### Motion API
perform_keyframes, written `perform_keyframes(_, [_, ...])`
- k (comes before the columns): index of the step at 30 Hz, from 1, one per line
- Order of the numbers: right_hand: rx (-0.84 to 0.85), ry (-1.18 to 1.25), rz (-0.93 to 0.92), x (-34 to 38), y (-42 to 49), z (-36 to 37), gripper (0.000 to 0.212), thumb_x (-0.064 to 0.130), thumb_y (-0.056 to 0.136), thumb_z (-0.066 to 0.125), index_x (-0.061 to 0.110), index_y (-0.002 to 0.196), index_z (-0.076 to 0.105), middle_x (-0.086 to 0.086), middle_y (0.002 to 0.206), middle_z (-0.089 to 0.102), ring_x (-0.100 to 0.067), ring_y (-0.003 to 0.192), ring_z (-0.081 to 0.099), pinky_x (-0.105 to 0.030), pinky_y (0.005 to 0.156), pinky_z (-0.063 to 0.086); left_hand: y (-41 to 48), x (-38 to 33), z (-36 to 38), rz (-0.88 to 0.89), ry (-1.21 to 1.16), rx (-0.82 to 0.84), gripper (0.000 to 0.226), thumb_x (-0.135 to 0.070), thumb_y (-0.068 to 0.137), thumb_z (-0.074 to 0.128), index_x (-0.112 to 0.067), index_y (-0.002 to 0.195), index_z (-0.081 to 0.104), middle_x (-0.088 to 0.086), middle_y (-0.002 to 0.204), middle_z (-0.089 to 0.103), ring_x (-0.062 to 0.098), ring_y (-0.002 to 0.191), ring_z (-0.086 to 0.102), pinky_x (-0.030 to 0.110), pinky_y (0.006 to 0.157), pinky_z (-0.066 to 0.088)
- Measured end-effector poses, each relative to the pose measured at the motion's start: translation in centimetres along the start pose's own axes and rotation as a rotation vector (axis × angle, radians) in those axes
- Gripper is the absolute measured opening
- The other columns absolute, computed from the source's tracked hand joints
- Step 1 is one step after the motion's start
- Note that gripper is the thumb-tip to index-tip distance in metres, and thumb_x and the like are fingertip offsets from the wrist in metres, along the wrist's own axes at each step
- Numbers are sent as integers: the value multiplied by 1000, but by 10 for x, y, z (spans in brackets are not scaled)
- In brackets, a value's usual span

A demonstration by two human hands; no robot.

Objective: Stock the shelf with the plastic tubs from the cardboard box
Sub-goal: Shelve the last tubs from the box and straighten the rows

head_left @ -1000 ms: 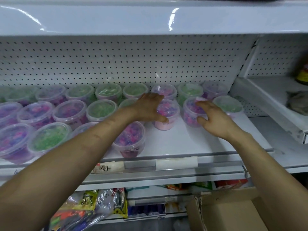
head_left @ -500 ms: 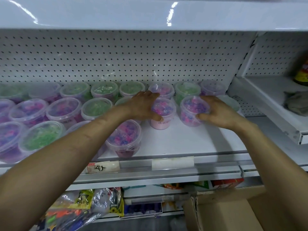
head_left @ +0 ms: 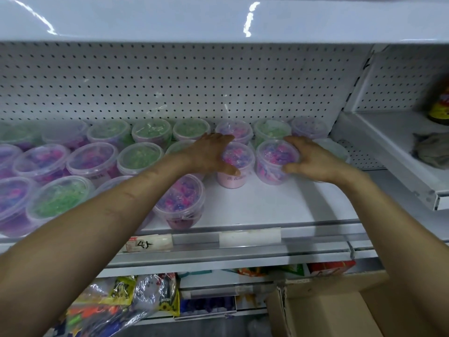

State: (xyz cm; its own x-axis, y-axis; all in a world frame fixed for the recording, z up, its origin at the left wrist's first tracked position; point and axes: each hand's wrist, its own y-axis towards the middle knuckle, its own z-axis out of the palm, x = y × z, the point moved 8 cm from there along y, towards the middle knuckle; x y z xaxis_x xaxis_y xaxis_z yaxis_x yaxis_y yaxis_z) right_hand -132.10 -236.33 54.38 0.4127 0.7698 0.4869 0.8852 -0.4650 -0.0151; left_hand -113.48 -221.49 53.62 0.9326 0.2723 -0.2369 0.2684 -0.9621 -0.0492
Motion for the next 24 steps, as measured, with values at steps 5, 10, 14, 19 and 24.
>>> perform_keyframes(5, [-33, -70, 118, -25, 3, 1, 94, 76, 73, 75, 37, 152, 40, -4, 155, 40, -22, 143, 41, -46, 119, 39, 0, 6, 2, -3, -36, 38, 107, -64, 84, 73, -20, 164, 18, 7, 170, 24, 25, 156, 22, 45, 128, 7])
perform_keyframes(10, [40, 93, 48, -19, 5, 6, 88, 25, 88, 76, 24, 162, 29, 4, 158, 37, -8, 140, 38, -20, 110, 31, 0, 8, 6, -47, -29, 2, 115, -80, 74, 69, -25, 163, 21, 11, 167, 27, 36, 152, 26, 52, 124, 22])
perform_keyframes(14, [6, 40, 45, -14, 10, 5, 87, 26, 86, 79, 21, 160, 34, -5, 159, 39, -19, 145, 40, -26, 108, 32, 1, 11, 6, -78, -47, -11, 121, -88, 65, 63, -28, 162, 22, 9, 166, 28, 39, 150, 28, 54, 121, 29])
perform_keyframes(19, [-18, -166, 99, -19, 10, 0, 110, 70, 76, 80, 27, 162, 27, -11, 164, 27, -32, 151, 30, -44, 120, 32, -4, 6, 1, -53, -45, -2, 107, -66, 82, 74, -21, 164, 21, 8, 169, 24, 31, 154, 24, 40, 123, 19])
perform_keyframes(24, [61, 19, 19, -15, 7, 9, 103, 47, 81, 85, 33, 163, 25, 1, 168, 27, -19, 155, 26, -43, 127, 25, -4, 6, -2, -49, 17, -5, 108, -69, 81, 72, -20, 164, 21, 10, 167, 31, 34, 150, 28, 39, 120, 21])
